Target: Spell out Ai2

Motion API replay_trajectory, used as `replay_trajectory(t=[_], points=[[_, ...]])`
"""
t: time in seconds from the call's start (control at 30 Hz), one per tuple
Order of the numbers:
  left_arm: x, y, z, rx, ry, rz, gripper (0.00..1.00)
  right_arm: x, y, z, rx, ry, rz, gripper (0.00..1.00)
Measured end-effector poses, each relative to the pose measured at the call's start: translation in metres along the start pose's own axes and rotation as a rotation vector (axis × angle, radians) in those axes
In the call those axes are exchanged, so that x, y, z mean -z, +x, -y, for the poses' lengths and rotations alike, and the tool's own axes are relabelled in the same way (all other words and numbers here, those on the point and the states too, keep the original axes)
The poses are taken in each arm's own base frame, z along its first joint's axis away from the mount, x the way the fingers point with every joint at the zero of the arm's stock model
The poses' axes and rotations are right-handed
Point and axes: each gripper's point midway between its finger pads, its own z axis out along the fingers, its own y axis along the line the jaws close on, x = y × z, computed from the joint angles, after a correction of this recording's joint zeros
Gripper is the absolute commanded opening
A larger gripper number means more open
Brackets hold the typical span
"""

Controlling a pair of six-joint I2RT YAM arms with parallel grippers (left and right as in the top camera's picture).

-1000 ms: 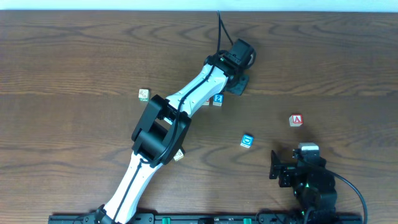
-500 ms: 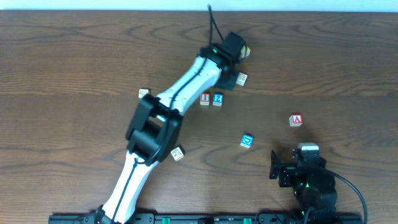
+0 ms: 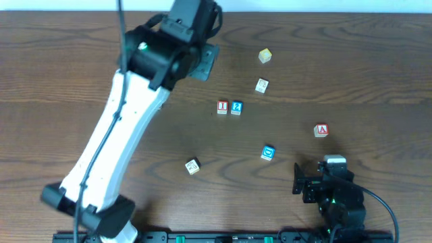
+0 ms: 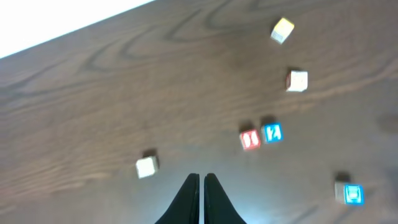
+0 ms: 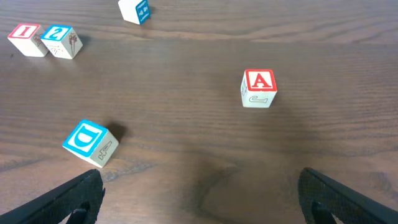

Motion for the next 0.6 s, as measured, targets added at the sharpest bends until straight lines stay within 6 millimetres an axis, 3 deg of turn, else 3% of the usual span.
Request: replay_trajectory(t=[0.2, 0.33, 0.43, 0.6], points=[[0.043, 0.023, -0.009, 0.003, -0.001, 0.02, 0.06, 0.0, 0.0, 0.0, 0.0, 0.0, 0.0, 0.99], [0.07, 0.058, -0.018, 0.011, -0.006, 0.044, 0.06, 0.0, 0.0, 0.0, 0.0, 0.0, -0.001, 0.99], [0.07, 0.083, -0.02, 0.019, -0.006, 0.048, 0.06, 0.0, 0.0, 0.0, 0.0, 0.0, 0.0, 0.99], [0.043, 0.129, -0.019, 0.037, -0.012, -0.025, 0.06, 0.0, -0.009, -0.003, -0.009, -0.014, 0.037, 0.99]])
